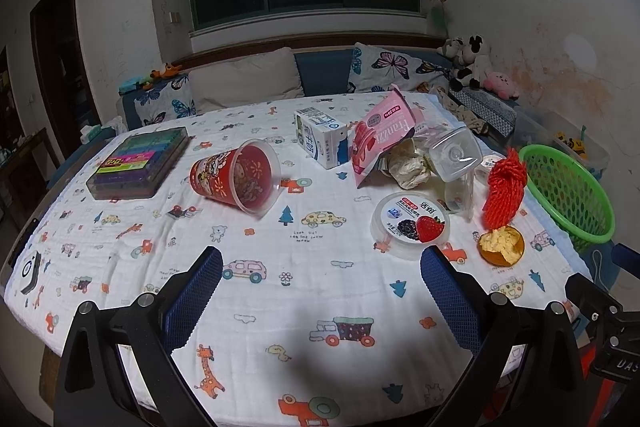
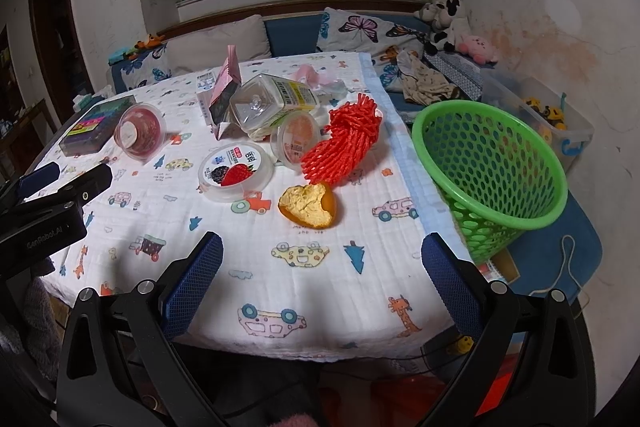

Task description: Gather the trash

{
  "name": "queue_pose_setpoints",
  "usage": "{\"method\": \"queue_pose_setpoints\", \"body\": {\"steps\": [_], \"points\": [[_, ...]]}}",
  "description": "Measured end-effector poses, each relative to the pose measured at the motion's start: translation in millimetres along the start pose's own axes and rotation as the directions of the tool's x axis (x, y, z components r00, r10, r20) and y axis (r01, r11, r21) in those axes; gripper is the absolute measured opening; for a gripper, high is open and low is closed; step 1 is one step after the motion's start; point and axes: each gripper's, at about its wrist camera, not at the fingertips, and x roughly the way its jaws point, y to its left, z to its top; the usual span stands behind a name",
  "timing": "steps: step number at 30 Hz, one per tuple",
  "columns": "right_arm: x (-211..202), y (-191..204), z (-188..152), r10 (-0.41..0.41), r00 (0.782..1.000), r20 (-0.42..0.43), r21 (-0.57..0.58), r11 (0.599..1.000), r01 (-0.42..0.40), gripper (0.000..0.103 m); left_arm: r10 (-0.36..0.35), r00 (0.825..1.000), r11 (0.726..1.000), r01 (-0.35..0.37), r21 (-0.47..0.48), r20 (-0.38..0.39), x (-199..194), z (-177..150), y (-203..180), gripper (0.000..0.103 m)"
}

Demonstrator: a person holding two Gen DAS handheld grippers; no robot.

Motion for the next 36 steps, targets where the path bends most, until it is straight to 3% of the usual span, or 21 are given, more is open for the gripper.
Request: {"method": "queue_pose_setpoints", "body": {"steps": [24, 36], "points": [[9.8, -0.8, 6.0, 0.030, 1.000, 0.005, -0.014, 0.999, -0.030, 0.099, 0.002, 1.000, 1.000, -0.002, 0.002, -0.010, 7.2, 4.8, -2.1, 0.096], [35.3, -9.3, 8.7, 0.077, 0.997, -0.020, -0.016, 0.997, -0.077, 0.097, 0.004, 0.999, 1.000, -0.004, 0.002, -0.037, 32.1, 17.6, 1.3, 0.096]]}}
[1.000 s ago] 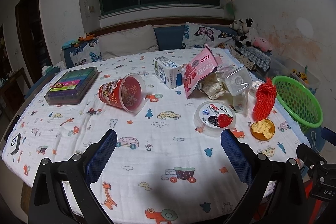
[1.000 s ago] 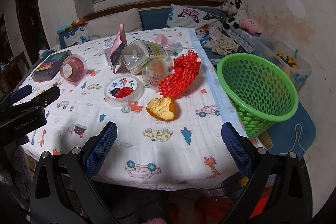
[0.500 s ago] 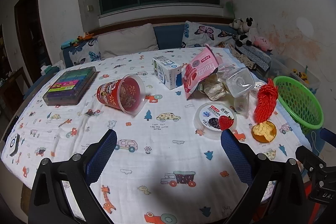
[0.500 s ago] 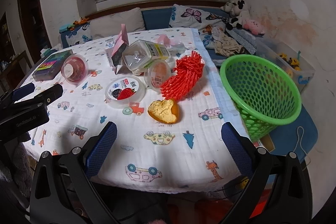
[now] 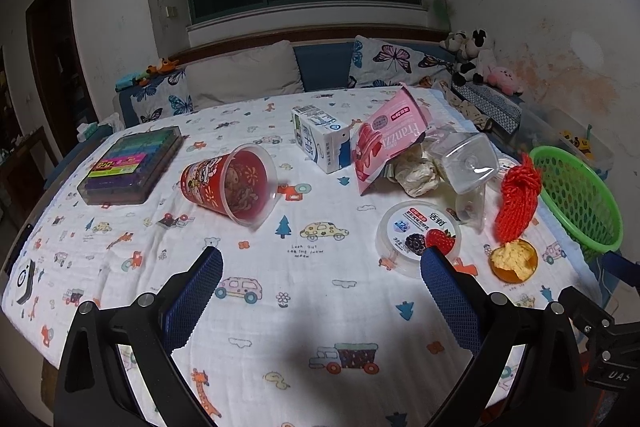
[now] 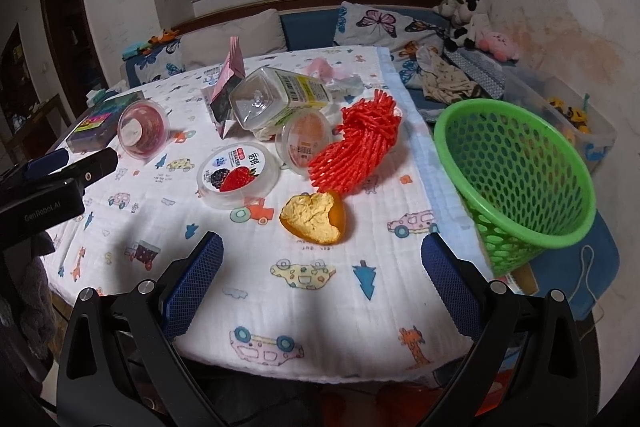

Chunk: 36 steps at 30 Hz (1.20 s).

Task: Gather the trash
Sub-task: 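Reach the right gripper to the orange peel and close on it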

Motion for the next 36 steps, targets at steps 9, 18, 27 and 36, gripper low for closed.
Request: {"method": "queue_pose_setpoints", "body": {"steps": [9, 18, 27, 36], "points": [[39.5, -5.4, 3.4, 0.028, 0.998, -0.054, -0.018, 0.999, -0.029, 0.084, -0.001, 0.999, 1.000, 0.001, 0.008, -0.047, 21.6, 3.6, 2.1, 0.096], [69.5, -3.4, 5.3, 0.014, 0.996, -0.090, -0.079, 0.997, -0.022, 0.070, -0.044, 0.993, 0.998, 0.048, 0.034, -0.110, 49.2, 9.3, -9.3, 0.096], [74.0, -2.2, 5.7, 0.050, 0.994, -0.096, -0.101, 0.993, -0.060, 0.062, -0.132, 0.985, 0.987, 0.141, 0.071, -0.109, 60.1, 26.6, -34.5, 0.096], [76.9, 2.2, 0.3, 0.066, 0.993, -0.096, -0.119, 0.990, -0.077, 0.062, -0.168, 0.976, 0.976, 0.184, 0.116, -0.137, 73.9, 28.2, -52.0, 0.096]]}}
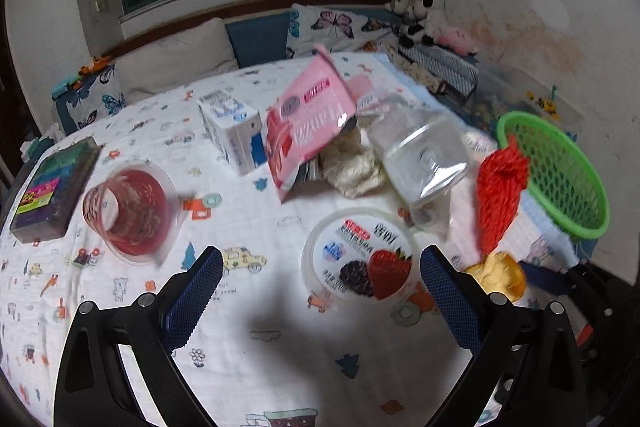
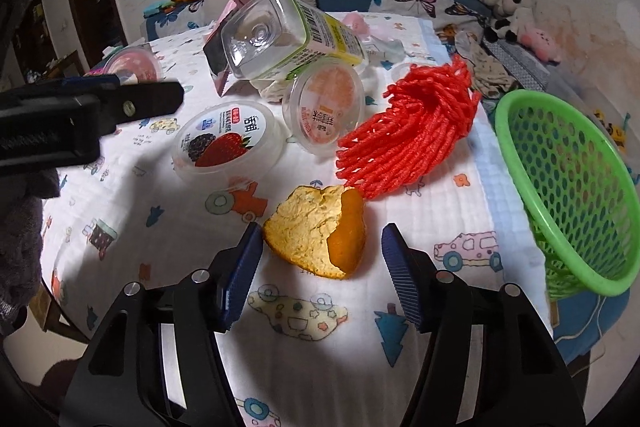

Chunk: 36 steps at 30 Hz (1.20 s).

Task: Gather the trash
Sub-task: 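Reach the right gripper to the orange peel and close on it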

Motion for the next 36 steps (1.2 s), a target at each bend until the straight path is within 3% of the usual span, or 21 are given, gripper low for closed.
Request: {"method": "queue_pose_setpoints", "body": {"steps": [5, 10, 16, 30, 36], "points": [[-0.1, -0.4, -2.2, 0.028, 1.000, -0.003, 0.010, 1.000, -0.028, 0.051, -0.035, 0.998, 0.999, 0.036, 0.025, -0.051, 16.8, -5.1, -3.3, 0.096], [-4.6, -1.4, -2.1, 0.038, 0.999, 0.001, 0.011, 0.999, -0.038, 0.047, -0.043, 0.995, 0.996, 0.050, 0.072, -0.094, 36.0, -5.3, -10.0, 0.096], [-11.1, -8.5, -3.4, 0.069, 0.998, 0.000, 0.039, 0.997, -0.068, 0.043, -0.084, 0.987, 0.995, 0.092, 0.048, -0.140, 56.5, -3.3, -6.8, 0.096], [-20.0, -20.5, -7.8, 0.095, 0.995, -0.002, 0.088, 0.992, -0.094, 0.041, -0.154, 0.976, 0.986, 0.161, 0.033, -0.156, 72.5, 5.4, -13.5, 0.096], [-24.4, -22.2, -6.4, 0.091, 0.996, 0.007, 0.089, 0.992, -0.091, 0.040, -0.146, 0.976, 0.986, 0.156, 0.053, -0.159, 75.3, 3.0, -19.7, 0.096]]}}
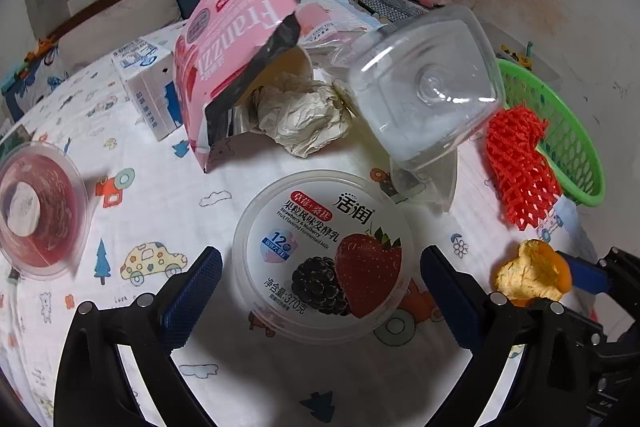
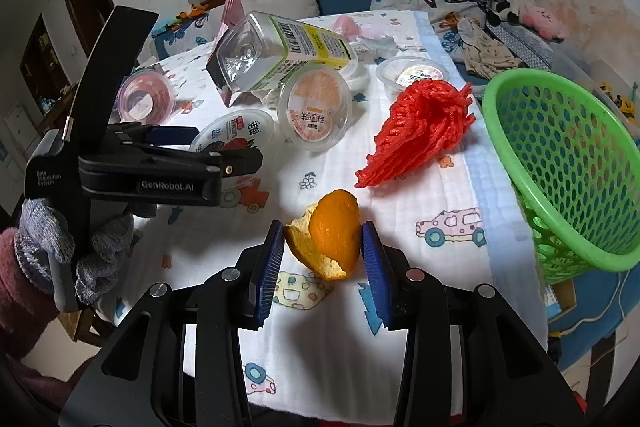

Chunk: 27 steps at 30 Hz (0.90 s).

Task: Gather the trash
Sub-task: 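Reach the right gripper to the orange peel and close on it, then carry the orange peel over the green basket and open the right gripper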

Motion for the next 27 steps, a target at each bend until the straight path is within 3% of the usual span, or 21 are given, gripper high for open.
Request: {"method": "queue_pose_setpoints", "body": {"steps": [6, 9, 13, 23, 27], "points": [[-1.5, -0.8, -0.7, -0.007, 1.000, -0.001, 0.003, 1.000, 0.007, 0.040, 0.011, 1.000, 1.000, -0.011, 0.004, 0.003, 2.6, -2.4, -2.0, 0.096], [-4.0, -1.2, -0.5, -0.009, 1.000, 0.004, 0.001, 1.000, 0.009, 0.040, 0.004, 1.000, 1.000, -0.004, 0.000, 0.010, 0.9, -3.1, -4.2, 0.090], [-6.9, 0.4, 0.9, -0.008, 1.000, 0.012, -0.001, 1.000, 0.008, 0.039, 0.013, 1.000, 1.000, -0.013, -0.005, 0.027, -5.8, -9.1, -5.1, 0.089], [-34.1, -9.8, 9.1, 0.036, 0.997, 0.068, 0.059, 0.997, -0.040, 0.038, -0.042, 0.997, 0.999, 0.044, -0.030, 0.058, -58.1, -28.6, 5.1, 0.089], [-50.4, -24.1, 17.0, 0.015, 0.994, 0.109, 0.084, 0.996, -0.024, 0.038, -0.080, 0.993, 0.996, 0.082, -0.020, 0.087, -81.9, -27.6, 0.4, 0.089]]}}
